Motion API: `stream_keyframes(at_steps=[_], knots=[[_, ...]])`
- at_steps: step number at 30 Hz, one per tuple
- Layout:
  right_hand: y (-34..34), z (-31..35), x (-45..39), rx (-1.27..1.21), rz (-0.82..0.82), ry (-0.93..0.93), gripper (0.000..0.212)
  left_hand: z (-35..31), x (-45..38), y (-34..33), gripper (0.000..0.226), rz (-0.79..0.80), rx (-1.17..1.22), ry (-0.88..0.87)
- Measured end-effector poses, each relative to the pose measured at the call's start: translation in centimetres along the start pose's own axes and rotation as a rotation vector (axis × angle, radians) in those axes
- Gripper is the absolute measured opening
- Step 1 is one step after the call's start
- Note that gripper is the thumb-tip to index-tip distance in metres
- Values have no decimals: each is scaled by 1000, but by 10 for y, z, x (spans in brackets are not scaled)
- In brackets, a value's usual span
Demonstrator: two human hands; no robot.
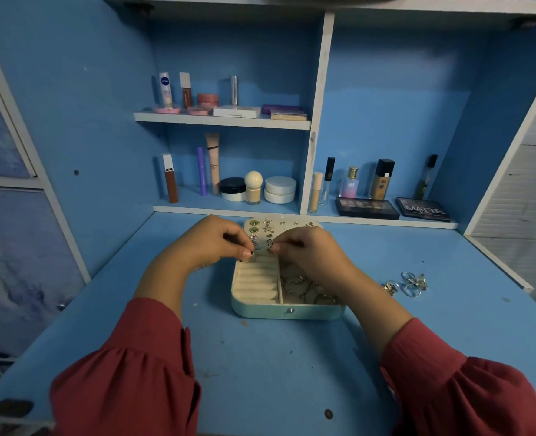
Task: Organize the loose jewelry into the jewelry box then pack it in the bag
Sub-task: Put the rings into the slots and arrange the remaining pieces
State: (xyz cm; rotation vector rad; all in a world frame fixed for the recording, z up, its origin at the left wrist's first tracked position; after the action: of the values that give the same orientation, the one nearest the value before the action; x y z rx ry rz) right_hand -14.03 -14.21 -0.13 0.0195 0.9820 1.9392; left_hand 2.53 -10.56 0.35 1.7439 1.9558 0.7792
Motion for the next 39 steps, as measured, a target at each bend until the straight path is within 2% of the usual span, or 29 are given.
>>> stream_keyframes(at_steps=[11, 17, 25, 32, 39], knots=[[-1, 6, -2, 97, -44, 80, 16, -1, -3, -5, 23, -24, -60, 28], [-4, 7, 0, 86, -30, 94, 15, 0, -3, -7, 23, 19, -95, 40], [-10, 9, 1, 95, 26, 98, 12, -1, 0, -6, 21, 11, -86, 42], [-10, 9, 0, 128, 13, 118, 11, 0, -1, -6, 22, 5, -89, 30], [-12, 16, -1, 239, 22, 225, 11, 1, -2, -6, 22, 6, -92, 31]])
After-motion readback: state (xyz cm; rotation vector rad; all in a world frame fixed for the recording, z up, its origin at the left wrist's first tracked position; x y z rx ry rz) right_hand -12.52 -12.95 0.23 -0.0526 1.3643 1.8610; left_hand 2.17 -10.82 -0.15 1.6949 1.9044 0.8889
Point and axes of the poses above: each hand's wrist, its own x-axis away from the middle knuckle, its own y-axis out of the back of the hand, z = x × y, the point moved 7 cm from there along -x, towards the middle knuckle, and after that the axes turned 10 degrees about y, right-handed, at the moved point
